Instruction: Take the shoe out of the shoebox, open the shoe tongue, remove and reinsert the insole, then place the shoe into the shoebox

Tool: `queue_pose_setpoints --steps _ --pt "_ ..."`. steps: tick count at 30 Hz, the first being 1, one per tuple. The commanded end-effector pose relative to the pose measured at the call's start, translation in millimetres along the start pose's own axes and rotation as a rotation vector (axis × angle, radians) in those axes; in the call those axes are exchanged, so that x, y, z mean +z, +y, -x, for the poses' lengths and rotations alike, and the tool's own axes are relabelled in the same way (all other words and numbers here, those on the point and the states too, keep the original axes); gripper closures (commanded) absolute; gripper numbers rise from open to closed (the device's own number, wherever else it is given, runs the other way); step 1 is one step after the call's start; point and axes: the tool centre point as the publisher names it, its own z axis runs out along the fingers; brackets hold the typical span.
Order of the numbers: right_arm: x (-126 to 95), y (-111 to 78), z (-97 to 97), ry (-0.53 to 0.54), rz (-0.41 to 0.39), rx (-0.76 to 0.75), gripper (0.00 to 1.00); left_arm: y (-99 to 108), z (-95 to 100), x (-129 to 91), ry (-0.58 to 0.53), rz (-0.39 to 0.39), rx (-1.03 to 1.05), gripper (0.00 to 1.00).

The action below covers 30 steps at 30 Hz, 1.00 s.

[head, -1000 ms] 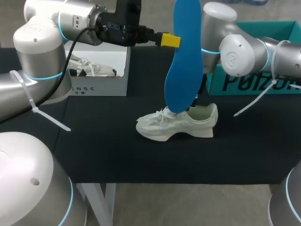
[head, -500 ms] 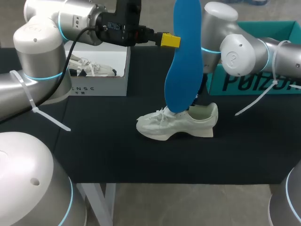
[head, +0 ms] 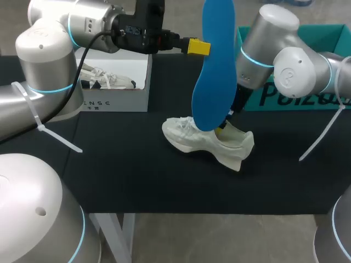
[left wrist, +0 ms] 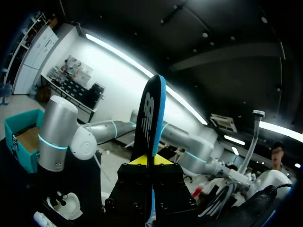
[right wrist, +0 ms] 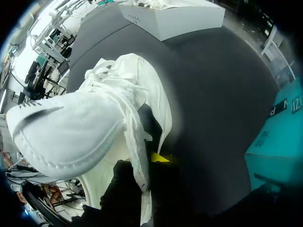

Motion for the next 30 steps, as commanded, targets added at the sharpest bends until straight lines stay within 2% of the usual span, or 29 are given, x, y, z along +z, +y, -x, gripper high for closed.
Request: queue_pose_setpoints --steps 1,3,5,9,13,15,17,19,22,30 --pt "-14 -5.2 -4.1 -0.084 0.048 0.275 1.0 0 0.0 0 0.0 0.001 0.0 1.0" --pt "-16 -2.8 -5.9 -0.096 0.072 0.308 1.0 0 0.0 0 0.0 0.001 0.0 1.0" --pt "-16 -1.7 -8.6 -0.123 0.034 0.379 1.0 0 0.0 0 0.0 0.001 0.0 1.0" --pt "-13 -0.6 -14.1 -0.162 0.05 0.503 1.0 0 0.0 0 0.0 0.001 0.0 1.0" --pt "-8 -0.1 -17.5 -0.207 0.028 0.648 1.0 0 0.0 0 0.0 0.001 0.0 1.0" --pt "-5 0.7 -16.8 -0.222 0.064 0.679 1.0 0 0.0 0 0.0 0.001 0.0 1.0" --pt "-4 1.5 -16.5 -0.236 0.052 0.732 1.0 0 0.0 0 0.0 0.001 0.0 1.0" --pt "-4 0.1 -16.3 -0.247 0.098 0.749 1.0 0 0.0 0 0.0 0.001 0.0 1.0" --pt "-3 -3.9 -13.5 -0.248 0.119 0.77 1.0 0 0.0 0 0.0 0.001 0.0 1.0" --pt "0 -8.4 -3.9 -0.252 0.135 0.799 1.0 0 0.0 0 0.0 0.001 0.0 1.0"
